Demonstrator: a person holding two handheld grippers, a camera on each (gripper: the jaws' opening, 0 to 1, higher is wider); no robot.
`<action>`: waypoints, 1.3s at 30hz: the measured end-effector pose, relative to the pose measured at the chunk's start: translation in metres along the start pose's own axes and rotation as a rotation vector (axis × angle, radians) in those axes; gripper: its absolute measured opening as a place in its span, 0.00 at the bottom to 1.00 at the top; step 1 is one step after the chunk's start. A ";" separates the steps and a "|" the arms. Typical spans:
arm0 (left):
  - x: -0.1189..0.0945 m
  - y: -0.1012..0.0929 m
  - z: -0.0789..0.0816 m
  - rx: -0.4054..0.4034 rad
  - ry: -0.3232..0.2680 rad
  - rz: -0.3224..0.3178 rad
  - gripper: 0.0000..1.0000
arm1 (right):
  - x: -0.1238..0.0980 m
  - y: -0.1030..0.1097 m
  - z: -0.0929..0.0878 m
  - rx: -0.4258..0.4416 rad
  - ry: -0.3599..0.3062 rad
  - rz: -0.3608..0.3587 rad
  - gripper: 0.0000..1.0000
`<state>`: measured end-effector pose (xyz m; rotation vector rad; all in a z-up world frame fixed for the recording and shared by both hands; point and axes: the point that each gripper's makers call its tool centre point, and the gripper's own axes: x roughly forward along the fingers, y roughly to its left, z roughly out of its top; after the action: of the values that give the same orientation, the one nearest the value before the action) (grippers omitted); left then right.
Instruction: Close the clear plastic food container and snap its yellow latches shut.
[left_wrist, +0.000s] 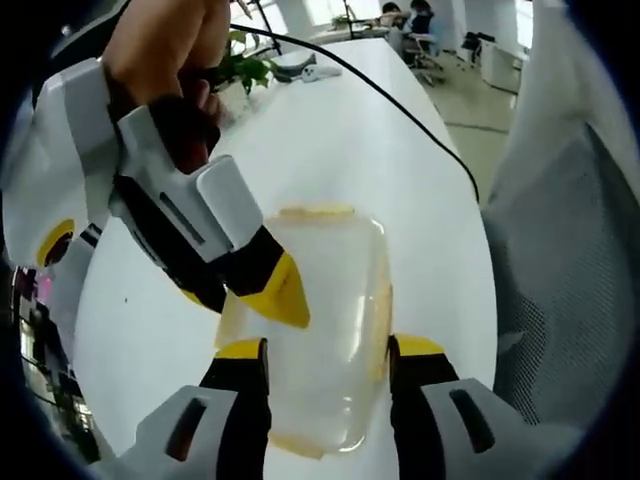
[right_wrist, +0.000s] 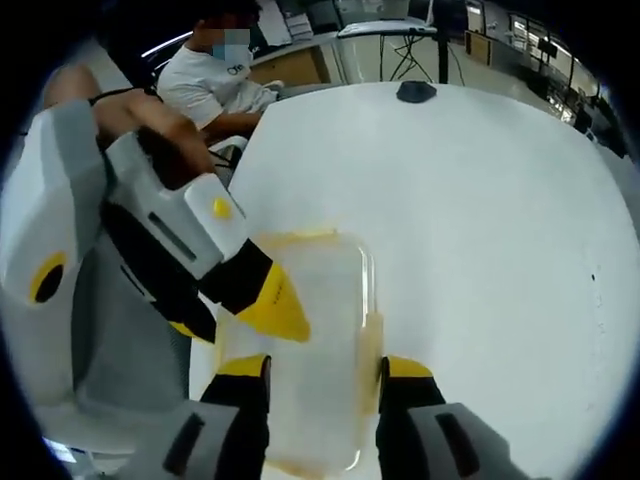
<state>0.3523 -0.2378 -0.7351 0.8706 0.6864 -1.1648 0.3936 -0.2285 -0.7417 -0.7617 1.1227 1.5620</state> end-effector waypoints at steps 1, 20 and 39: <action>0.000 0.000 0.000 0.000 0.002 -0.002 0.45 | 0.000 0.000 0.000 -0.001 -0.002 0.005 0.39; 0.015 0.003 -0.008 0.060 -0.003 0.094 0.44 | 0.003 0.005 0.002 -0.001 0.088 0.029 0.38; 0.006 -0.003 0.005 0.059 -0.035 0.032 0.47 | 0.001 0.008 0.002 -0.012 0.042 -0.010 0.39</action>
<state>0.3508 -0.2455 -0.7380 0.9061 0.6101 -1.1737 0.3862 -0.2265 -0.7393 -0.8110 1.1392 1.5517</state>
